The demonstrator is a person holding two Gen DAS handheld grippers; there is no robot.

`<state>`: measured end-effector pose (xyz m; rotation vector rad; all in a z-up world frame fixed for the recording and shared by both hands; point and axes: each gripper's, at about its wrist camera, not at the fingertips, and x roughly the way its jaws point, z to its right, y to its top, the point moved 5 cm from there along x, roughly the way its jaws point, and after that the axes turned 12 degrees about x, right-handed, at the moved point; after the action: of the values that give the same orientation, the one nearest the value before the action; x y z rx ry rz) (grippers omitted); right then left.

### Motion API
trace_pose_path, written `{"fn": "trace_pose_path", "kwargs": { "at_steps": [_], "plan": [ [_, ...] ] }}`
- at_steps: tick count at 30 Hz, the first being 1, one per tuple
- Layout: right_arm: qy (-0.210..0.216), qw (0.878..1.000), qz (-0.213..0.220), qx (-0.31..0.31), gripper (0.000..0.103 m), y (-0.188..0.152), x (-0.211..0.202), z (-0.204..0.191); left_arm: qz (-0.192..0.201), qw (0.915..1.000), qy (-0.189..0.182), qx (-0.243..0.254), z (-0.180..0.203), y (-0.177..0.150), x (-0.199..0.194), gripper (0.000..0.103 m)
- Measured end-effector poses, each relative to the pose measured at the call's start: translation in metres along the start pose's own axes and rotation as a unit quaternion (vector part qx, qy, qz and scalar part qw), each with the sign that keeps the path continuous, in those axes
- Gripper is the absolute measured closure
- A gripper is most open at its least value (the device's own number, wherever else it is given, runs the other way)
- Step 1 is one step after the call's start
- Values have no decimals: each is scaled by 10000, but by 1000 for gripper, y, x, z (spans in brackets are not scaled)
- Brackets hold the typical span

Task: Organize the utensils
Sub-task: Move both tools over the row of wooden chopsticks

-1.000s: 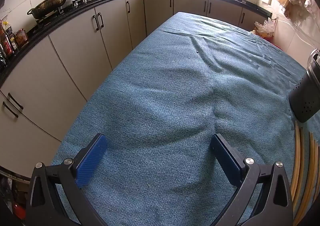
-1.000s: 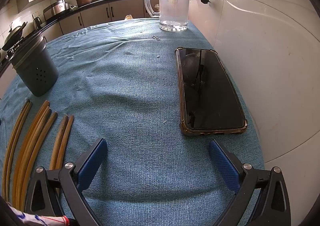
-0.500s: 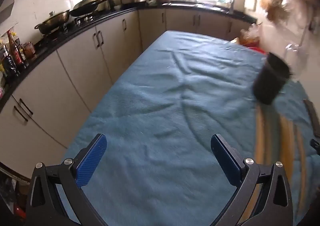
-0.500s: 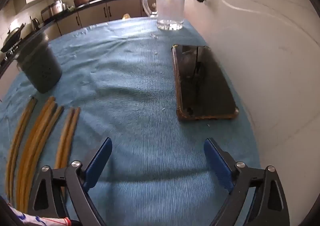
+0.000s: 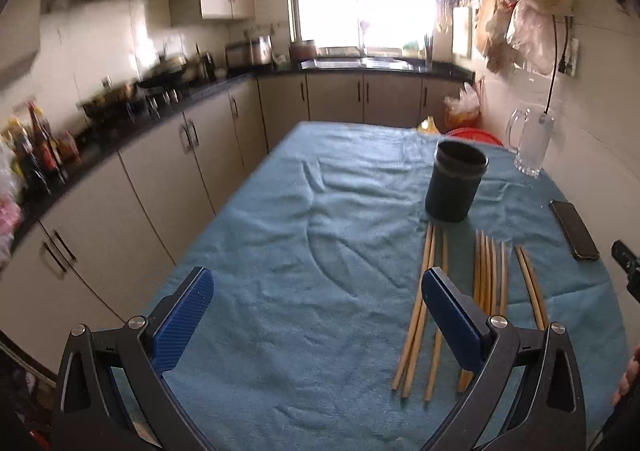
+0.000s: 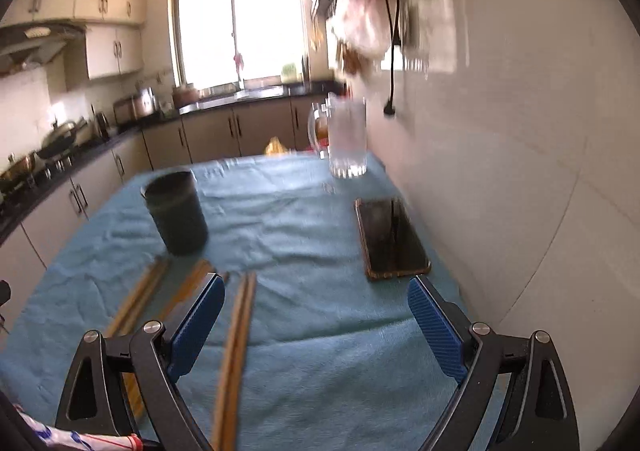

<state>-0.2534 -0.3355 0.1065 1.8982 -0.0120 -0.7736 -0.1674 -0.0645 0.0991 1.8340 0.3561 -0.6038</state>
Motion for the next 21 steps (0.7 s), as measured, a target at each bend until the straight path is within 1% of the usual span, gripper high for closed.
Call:
{"fn": "trace_pose_path", "kwargs": {
  "at_steps": [5,7,9,13,18,21],
  "plan": [
    [122,9995,181,-219,8,-7,-20,-15,405,9984,344,218,4,5,-29,0],
    [205,9992,212,-255,8,-9,-26,-19,533,9974,418,256,5,6,-38,0],
    [271,9990,218,-276,8,-10,-31,-22,596,9971,379,265,6,5,-44,0],
    [343,9986,246,-311,8,-9,-41,-27,603,9976,205,277,8,4,-50,0],
    [312,9980,341,-435,8,-12,-48,-37,634,9973,180,313,13,0,-53,0],
    [360,9978,324,-446,8,-13,-50,-40,614,9974,134,349,15,-1,-53,0]
  ]
}}
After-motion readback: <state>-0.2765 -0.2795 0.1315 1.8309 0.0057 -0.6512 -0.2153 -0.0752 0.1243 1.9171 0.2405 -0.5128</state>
